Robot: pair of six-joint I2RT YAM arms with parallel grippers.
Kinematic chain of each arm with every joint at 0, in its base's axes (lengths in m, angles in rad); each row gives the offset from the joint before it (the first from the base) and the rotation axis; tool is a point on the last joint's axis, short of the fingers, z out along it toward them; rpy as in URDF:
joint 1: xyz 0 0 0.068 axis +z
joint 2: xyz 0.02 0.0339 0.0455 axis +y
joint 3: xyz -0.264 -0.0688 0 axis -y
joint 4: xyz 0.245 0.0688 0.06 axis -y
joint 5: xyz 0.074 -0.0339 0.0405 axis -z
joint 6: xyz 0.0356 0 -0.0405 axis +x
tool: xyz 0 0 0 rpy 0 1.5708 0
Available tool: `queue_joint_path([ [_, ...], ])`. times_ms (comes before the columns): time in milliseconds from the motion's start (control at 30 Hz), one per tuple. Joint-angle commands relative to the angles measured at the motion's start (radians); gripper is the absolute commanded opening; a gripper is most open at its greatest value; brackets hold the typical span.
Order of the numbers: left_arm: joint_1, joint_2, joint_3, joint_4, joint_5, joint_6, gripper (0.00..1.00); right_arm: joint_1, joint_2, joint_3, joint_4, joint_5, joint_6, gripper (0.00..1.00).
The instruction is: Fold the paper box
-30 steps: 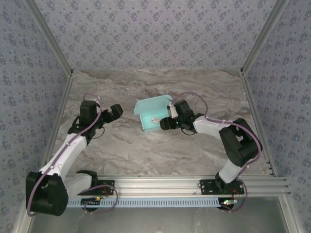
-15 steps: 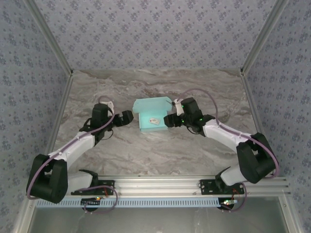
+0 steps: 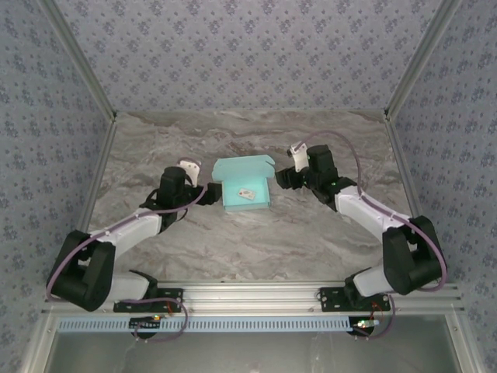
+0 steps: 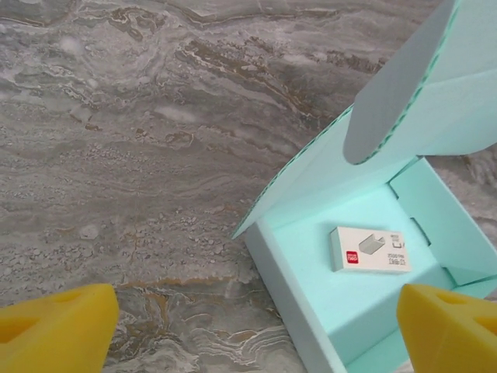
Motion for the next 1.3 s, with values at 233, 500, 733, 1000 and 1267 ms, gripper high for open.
queue_joint_path([
  [233,0.016,0.043,0.022,0.073,0.061,0.203,0.68,0.005,0.151,0.116,0.024,-0.156,-0.178,0.62],
  [500,0.015,0.111,0.080,0.080,0.050,0.266,0.67,0.028,0.197,0.152,0.008,-0.134,-0.206,0.56],
  [733,0.015,0.171,0.138,0.092,0.086,0.291,0.57,0.040,0.211,0.166,-0.014,-0.129,-0.210,0.48],
  [1000,0.015,0.201,0.177,0.081,0.124,0.306,0.37,0.057,0.223,0.173,-0.023,-0.113,-0.209,0.43],
  [1267,0.013,0.220,0.181,0.081,0.140,0.299,0.21,0.077,0.244,0.186,-0.017,-0.070,-0.184,0.27],
])
